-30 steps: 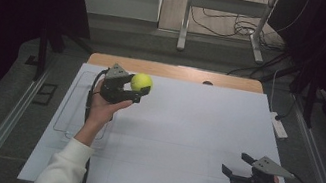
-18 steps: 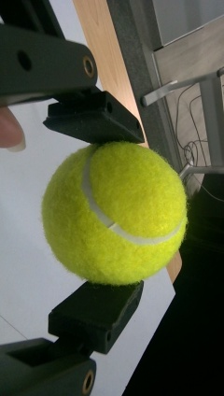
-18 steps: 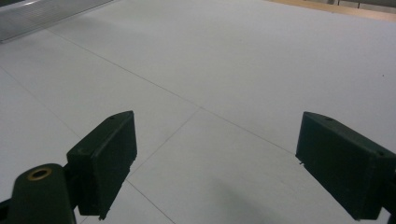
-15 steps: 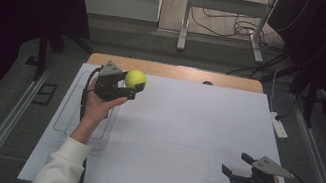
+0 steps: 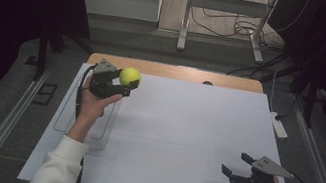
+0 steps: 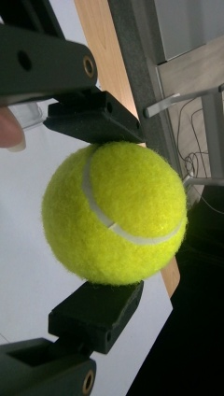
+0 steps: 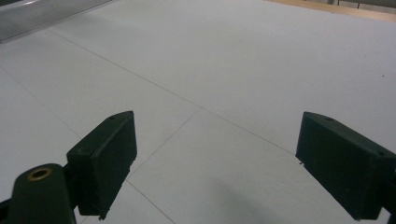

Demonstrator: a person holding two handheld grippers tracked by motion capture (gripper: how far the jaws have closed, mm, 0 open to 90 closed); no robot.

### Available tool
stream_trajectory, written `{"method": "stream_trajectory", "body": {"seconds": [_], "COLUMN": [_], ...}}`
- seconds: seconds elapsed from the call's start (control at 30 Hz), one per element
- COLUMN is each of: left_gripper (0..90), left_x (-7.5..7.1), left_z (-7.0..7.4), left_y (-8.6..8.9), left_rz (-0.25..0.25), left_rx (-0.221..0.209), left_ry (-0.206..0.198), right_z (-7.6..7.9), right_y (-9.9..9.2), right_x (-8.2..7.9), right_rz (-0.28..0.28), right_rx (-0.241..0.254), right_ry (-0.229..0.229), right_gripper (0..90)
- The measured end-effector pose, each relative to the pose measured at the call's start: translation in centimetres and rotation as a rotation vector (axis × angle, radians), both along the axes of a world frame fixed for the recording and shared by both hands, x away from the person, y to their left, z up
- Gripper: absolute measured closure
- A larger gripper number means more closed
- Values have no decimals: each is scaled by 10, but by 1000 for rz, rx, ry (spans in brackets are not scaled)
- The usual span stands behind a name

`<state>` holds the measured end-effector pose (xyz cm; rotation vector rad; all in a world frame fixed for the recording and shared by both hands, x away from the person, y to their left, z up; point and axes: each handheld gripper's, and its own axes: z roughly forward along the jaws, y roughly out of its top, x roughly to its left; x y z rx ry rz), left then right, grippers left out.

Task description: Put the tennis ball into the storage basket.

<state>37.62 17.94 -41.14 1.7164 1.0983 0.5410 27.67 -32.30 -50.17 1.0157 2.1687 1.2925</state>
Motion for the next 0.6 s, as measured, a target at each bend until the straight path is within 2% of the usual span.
{"method": "stream_trajectory", "body": {"seconds": [0.4, 0.6], "left_gripper": [278, 278], "left_x": [2, 5], "left_z": [-2, -5], "left_y": [15, 27], "left_rz": [48, 88], "left_rx": [4, 12], "left_ry": [7, 19], "right_z": [0, 0], "right_y": [0, 0], "right_x": [0, 0], "right_rz": [1, 1], "right_rx": [-2, -3], "right_ry": [-2, -2], "right_gripper": [129, 129]}}
